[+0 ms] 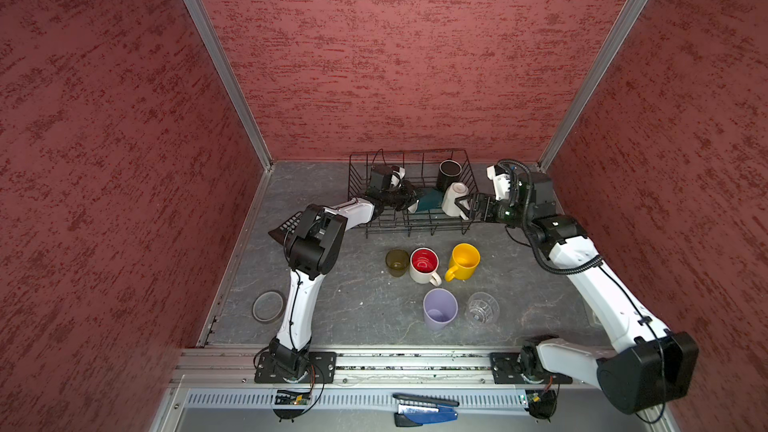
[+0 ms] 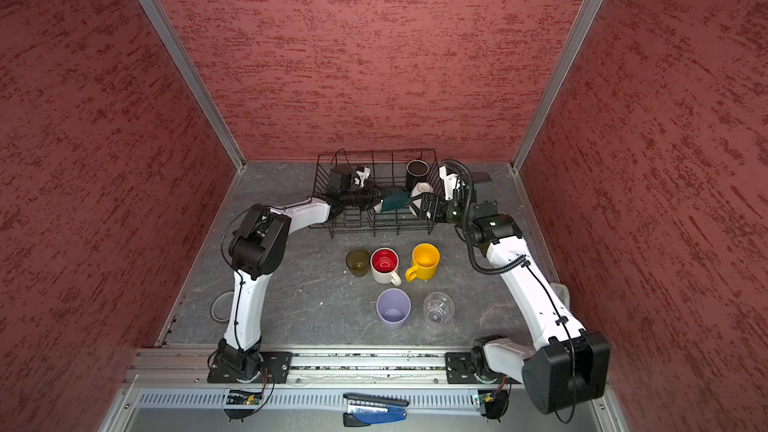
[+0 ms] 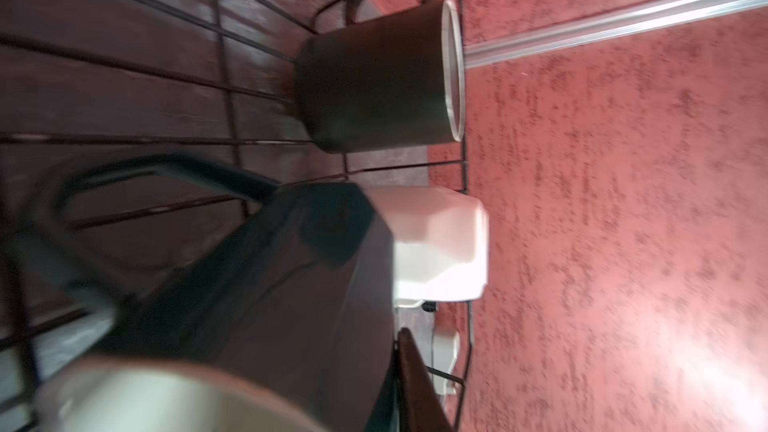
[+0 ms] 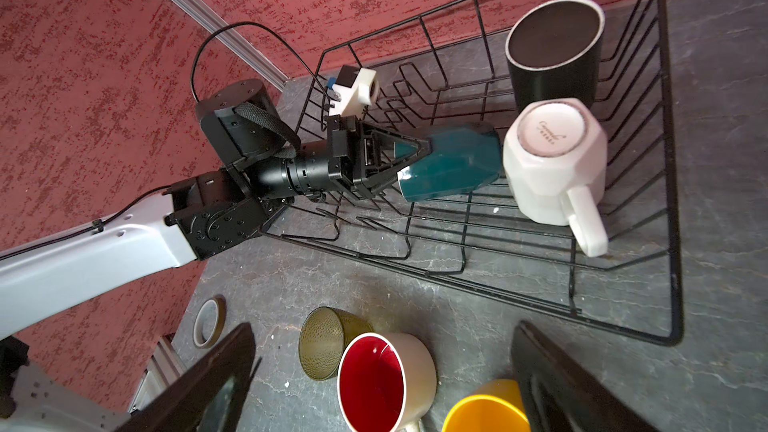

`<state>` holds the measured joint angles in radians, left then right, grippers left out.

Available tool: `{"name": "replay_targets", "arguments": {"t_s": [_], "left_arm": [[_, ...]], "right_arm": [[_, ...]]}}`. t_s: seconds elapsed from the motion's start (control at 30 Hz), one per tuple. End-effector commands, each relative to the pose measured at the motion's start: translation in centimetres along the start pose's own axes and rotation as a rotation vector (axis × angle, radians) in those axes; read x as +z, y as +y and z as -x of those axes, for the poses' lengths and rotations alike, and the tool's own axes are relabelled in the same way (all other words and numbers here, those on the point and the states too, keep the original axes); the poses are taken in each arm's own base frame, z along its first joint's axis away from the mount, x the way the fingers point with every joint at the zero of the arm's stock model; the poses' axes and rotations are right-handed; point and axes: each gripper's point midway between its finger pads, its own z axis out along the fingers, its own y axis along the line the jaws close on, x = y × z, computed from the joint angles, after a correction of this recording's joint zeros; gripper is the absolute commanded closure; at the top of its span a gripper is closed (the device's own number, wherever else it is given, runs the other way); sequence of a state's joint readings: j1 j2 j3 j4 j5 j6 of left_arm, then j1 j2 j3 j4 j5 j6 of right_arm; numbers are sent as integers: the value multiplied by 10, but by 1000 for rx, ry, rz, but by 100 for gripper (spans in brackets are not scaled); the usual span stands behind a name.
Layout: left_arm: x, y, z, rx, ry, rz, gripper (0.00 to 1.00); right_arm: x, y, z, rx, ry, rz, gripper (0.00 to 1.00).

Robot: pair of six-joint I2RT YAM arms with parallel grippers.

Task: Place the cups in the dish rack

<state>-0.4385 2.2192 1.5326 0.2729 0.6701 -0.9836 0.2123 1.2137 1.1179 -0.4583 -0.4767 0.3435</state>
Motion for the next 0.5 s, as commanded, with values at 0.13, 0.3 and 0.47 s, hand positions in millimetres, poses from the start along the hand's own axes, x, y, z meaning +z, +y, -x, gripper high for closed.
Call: {"name": "replay_targets", "arguments": {"t_s": [0.13,0.3,0.47], "left_arm": [[-19,-29,9,-45,-16,-129,100],[-43,-73,11,-8,-11,-276,100],[-84,-124,-5,96,52,-442,100]], "right_arm": [[-4,8,11,-9,-41,35,3],[-6,14,18,-1,-55,78,3],[-7,24,28,32,-52,190,3]]}}
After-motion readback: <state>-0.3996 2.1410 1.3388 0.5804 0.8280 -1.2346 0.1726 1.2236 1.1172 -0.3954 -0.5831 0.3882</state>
